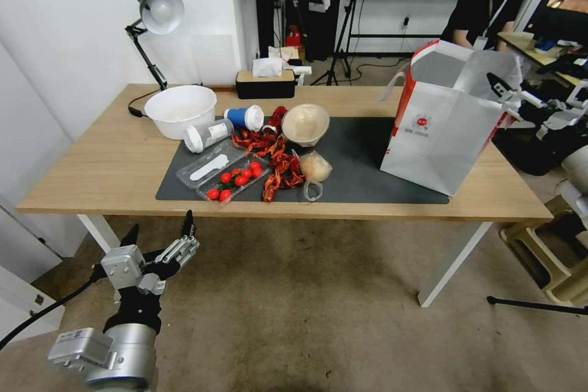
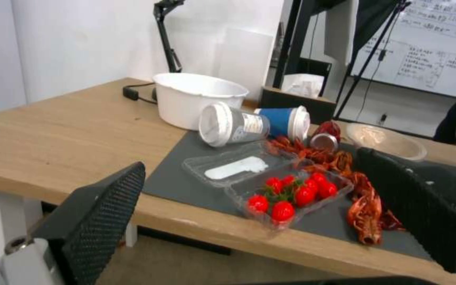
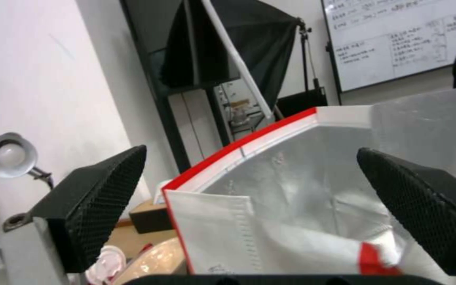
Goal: Pick up the food delivery bag from the floor and place it on the table.
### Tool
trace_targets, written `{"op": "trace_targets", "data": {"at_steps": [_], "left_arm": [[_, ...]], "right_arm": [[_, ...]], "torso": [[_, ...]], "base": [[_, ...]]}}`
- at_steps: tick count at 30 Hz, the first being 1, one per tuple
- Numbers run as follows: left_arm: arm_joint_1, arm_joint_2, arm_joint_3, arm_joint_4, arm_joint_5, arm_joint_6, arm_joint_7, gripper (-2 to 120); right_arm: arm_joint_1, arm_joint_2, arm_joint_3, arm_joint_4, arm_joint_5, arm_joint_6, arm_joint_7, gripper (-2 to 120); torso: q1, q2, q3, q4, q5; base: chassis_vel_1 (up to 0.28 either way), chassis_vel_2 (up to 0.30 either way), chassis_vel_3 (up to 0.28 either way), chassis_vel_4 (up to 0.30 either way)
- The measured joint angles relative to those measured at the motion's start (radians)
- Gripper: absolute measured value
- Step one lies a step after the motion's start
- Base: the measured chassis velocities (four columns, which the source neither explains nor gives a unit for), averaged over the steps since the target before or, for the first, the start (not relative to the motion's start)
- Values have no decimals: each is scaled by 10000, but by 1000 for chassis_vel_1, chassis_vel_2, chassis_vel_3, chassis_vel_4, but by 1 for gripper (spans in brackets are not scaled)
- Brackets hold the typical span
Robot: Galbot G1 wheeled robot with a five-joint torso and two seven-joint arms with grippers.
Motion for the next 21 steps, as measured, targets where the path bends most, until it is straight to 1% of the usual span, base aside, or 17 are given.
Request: {"op": "trace_targets", "data": {"at_steps": [9,11,13,15,16,18,19,21], "left_arm": [[-4,-1,1,8,10,-21,1,100],[8,-6,1,8,13,-24,7,100],[13,-7,-1,8,16,-25,15,100],[13,-17,-7,8,21,-29,34,100],[13,-17,-7,8,21,-29,34,100],[6,-33,-12,14,40,-29,64,100],[6,-33,-12,14,40,-29,64,100],[5,-40,3,27,52,5,69,100]], "right_arm": [[-660,309,228,693,-812,232,-227,100],[-855,494,228,1030,-1318,371,-228,100],[-923,578,211,1179,-1529,426,-205,100],[-1113,817,97,1579,-2041,639,-35,100],[-1113,817,97,1579,-2041,639,-35,100],[-1456,1183,-73,2026,-2865,998,314,100],[-1456,1183,-73,2026,-2865,998,314,100],[-1947,1579,-163,2436,-4014,1294,757,100]], "torso": [[-1,0,0,0,0],[0,0,0,0,0],[0,-1,0,0,0],[0,0,0,1,-1],[0,0,0,1,-1],[0,0,0,1,-1],[0,0,0,1,-1],[-1,0,0,1,-1]], "base": [[0,0,0,0],[0,0,0,0],[0,0,0,0],[0,0,0,0],[0,0,0,0],[0,0,0,0],[0,0,0,0],[0,0,0,0]]}}
